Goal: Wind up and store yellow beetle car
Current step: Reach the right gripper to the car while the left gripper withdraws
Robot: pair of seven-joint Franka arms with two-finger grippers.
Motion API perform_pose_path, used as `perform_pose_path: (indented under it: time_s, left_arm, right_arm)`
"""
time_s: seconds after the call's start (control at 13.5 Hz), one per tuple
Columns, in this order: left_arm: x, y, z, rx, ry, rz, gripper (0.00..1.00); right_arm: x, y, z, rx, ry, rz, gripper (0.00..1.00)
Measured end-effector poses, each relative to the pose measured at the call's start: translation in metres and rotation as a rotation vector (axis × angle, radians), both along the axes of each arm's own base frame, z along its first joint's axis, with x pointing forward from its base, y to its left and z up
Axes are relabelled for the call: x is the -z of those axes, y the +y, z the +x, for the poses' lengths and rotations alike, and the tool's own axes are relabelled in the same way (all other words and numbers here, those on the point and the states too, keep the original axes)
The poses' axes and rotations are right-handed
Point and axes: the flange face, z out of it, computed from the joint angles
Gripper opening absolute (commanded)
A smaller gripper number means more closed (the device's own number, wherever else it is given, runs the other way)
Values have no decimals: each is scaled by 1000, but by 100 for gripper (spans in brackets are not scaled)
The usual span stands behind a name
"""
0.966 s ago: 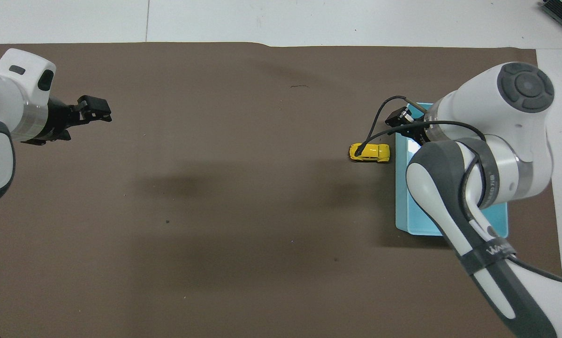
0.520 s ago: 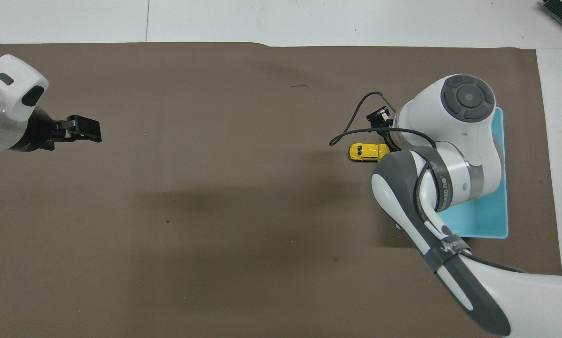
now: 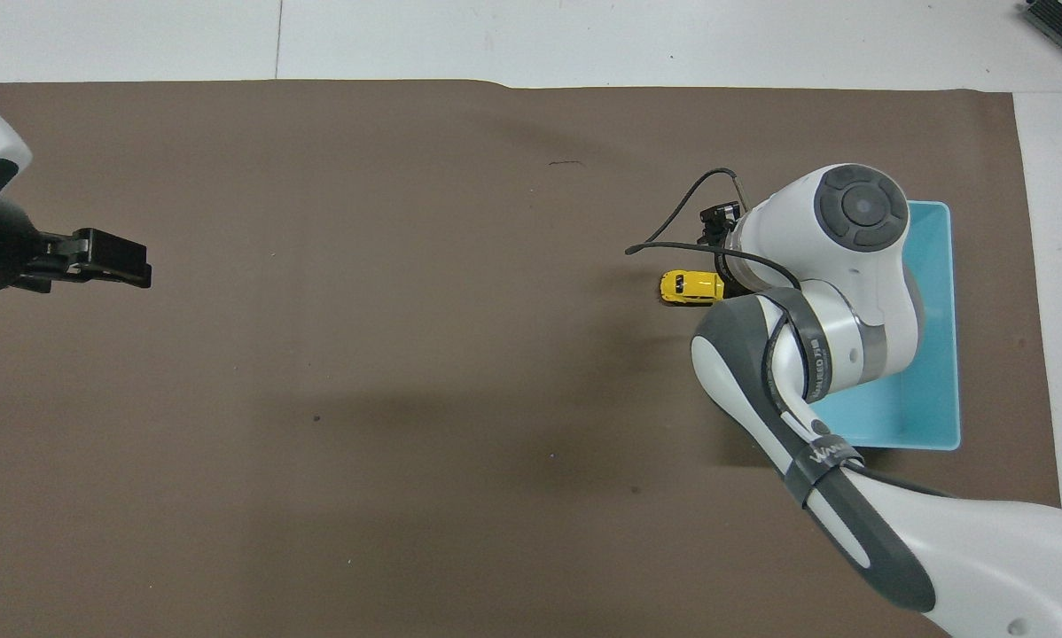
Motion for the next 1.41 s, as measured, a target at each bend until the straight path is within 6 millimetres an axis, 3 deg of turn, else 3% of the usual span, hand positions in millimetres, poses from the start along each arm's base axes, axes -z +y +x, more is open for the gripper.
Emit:
perform_pose_path:
  time_s: [0.3,0.82,1.26,1.41]
  left_arm:
    - [-27,0,-21,28,-8,2,100]
    - [-33,1,-13,67,-82,-1,100]
    - [-28,3,-14,132,-70,4,100]
    - [-26,9,-14,120,-60,4,100]
  right_arm:
    - [28,2,7,84,-13,13,100]
    - [52,1,6,115,-4,14,99]
    - [63,-15,4,142,-10,18,84]
    - [72,-14,0,164,-20,24,74]
